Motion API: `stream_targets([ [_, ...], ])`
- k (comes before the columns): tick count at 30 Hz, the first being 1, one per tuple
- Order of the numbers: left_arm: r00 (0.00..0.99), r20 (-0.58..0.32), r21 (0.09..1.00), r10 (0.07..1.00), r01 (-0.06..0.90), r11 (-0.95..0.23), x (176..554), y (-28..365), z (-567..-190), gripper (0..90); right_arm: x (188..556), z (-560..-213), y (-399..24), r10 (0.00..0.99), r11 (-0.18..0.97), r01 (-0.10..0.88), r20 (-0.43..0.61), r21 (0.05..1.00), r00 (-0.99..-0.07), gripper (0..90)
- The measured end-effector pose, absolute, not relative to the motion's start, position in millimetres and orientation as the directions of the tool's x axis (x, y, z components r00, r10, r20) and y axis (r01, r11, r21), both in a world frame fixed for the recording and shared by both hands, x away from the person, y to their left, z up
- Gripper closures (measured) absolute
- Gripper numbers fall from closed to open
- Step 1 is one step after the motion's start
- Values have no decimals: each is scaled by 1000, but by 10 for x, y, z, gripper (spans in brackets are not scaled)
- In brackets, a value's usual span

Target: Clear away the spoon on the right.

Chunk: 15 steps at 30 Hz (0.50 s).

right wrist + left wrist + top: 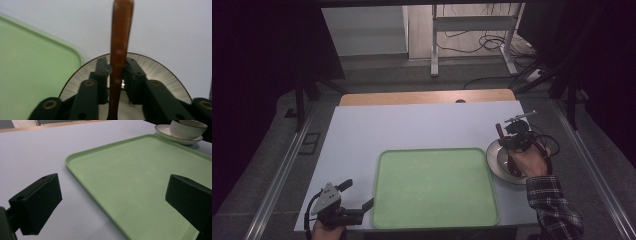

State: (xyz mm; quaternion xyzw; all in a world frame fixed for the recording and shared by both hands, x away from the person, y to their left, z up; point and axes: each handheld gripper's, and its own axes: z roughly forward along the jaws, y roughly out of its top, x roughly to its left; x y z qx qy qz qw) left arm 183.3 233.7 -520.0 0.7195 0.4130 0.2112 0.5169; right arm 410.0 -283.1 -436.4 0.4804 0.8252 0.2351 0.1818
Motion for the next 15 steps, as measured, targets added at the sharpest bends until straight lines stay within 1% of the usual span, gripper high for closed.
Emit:
stream_targets([
  [3,571,-122,918,812,376,-126,1833,2337,-5200,4,4089,-4360,-2819,871,440,702,-76,560,-486,774],
  [5,572,-120,918,811,376,-129,1833,2335,-5199,4,4075,-4347,-2801,864,459,692,-98,557,-494,783],
  [15,571,-118,917,813,376,-131,1832,2329,-5199,5,4032,-4142,-2791,855,463,682,-84,566,-511,785],
])
